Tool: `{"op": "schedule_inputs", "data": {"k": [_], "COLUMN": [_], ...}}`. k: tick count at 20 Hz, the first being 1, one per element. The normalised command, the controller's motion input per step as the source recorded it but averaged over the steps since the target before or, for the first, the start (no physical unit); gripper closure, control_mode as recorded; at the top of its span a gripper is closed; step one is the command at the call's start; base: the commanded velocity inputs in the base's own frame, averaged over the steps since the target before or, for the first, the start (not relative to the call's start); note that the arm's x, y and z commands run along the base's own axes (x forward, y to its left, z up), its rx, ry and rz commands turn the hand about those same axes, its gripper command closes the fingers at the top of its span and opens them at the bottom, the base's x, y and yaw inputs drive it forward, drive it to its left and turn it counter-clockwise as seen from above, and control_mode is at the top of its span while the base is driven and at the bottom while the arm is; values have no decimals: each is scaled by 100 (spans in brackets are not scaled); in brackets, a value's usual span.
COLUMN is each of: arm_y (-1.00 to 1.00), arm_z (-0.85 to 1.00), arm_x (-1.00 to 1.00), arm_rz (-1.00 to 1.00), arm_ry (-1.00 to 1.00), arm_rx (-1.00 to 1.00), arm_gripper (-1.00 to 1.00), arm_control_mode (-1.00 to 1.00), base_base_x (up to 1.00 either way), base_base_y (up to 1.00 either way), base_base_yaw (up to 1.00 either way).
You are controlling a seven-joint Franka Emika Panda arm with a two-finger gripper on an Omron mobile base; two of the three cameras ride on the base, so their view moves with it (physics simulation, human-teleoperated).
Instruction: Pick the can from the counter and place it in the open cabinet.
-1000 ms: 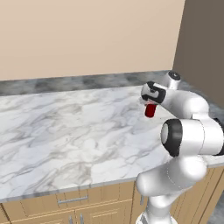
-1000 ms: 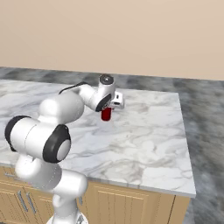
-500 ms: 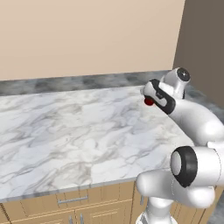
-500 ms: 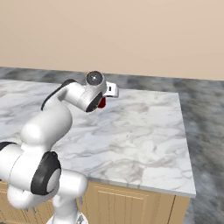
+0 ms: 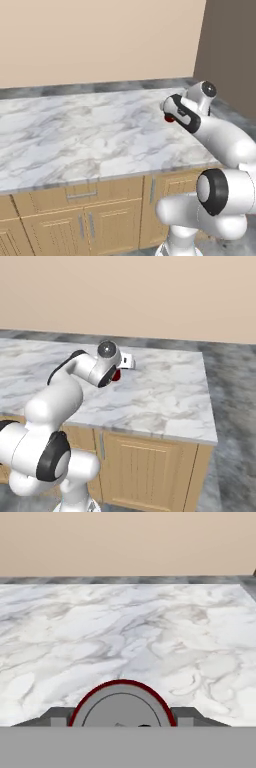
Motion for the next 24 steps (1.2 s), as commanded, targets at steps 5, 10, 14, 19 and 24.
{"op": "schedule_inputs", "data": {"k": [5,10,14,19,24], "arm_y": [0,0,0,0,0], "arm_z": [0,0,0,0,0], "arm_x": [0,0,0,0,0], "arm_rz": [0,0,0,0,0], "arm_ry": [0,0,0,0,0], "arm_rx": [0,0,0,0,0], "arm_gripper": [100,100,100,100,100], "arm_control_mode": [100,100,100,100,100], "base_base_x": [-86,-70,-51,-36,-11], "base_base_y": [0,0,-6,-1,0], "base_base_yaw": [19,65,87,90,91]}}
